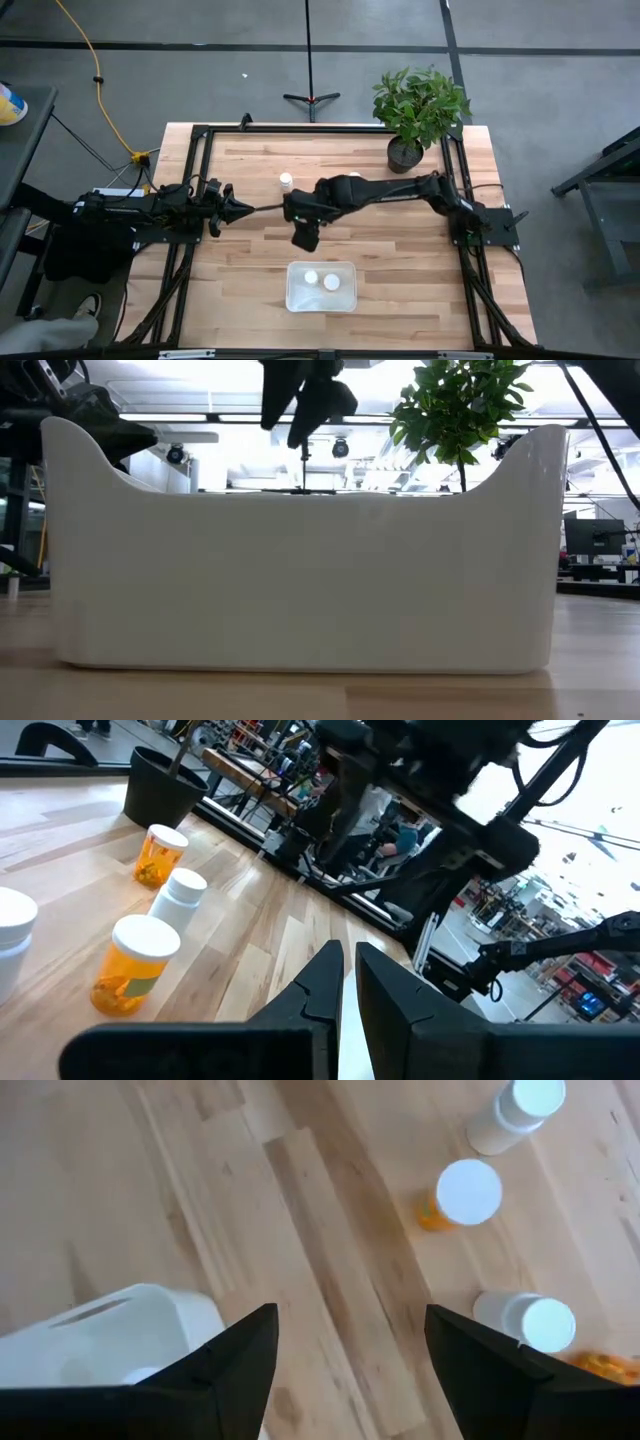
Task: Pick and place pill bottles into a basket
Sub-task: Put the left orange medicine bottle into the container
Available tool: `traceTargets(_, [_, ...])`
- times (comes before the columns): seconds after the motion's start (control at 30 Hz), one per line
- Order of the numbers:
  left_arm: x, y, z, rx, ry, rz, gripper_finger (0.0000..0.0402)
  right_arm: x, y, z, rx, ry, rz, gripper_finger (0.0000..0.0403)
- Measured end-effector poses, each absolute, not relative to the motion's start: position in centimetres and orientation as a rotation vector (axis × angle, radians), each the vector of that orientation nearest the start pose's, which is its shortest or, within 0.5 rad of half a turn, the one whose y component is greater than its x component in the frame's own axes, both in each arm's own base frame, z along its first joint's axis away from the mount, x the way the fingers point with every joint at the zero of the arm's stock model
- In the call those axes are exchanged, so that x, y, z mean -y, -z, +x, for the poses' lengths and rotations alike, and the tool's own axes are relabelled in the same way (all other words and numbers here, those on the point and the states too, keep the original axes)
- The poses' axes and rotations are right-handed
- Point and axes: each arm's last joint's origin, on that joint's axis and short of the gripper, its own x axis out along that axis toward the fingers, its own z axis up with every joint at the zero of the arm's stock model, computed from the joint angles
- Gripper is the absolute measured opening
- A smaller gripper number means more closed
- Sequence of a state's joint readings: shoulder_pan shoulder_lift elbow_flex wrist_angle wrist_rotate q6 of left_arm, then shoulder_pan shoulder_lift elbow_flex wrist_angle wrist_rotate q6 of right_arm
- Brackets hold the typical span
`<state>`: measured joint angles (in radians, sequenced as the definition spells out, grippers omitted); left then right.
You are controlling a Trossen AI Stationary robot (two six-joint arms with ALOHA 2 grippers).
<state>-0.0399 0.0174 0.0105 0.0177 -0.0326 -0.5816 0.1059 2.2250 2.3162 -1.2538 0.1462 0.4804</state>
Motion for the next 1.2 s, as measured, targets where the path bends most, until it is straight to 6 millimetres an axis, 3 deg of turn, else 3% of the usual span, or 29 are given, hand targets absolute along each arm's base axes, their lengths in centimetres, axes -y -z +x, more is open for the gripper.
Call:
traceTargets(0.33, [0.3, -16.7, 9.8, 0.008, 0.01, -0.582, 0.0067, -0.8, -28.4, 46.8, -1.083, 0.315, 0.326, 0.0244])
traceTargets(0.67, [0.3, -16.7, 9.8, 0.008, 0.009, -0.582, 0.0067, 2.2, -24.9, 47.5, -1.078, 0.295, 0.415, 0.0244])
traceTargets(0.87, [0.3, -16.7, 9.8, 0.008, 0.009, -0.582, 0.0067, 3.2, -23.2, 47.4, -1.093, 0.269, 0.459, 0.0244])
traceTargets(1.2, [0.3, -16.7, 9.8, 0.008, 0.009, -0.582, 0.0067, 3.4, -23.2, 48.1, -1.021, 0.207, 0.422, 0.025])
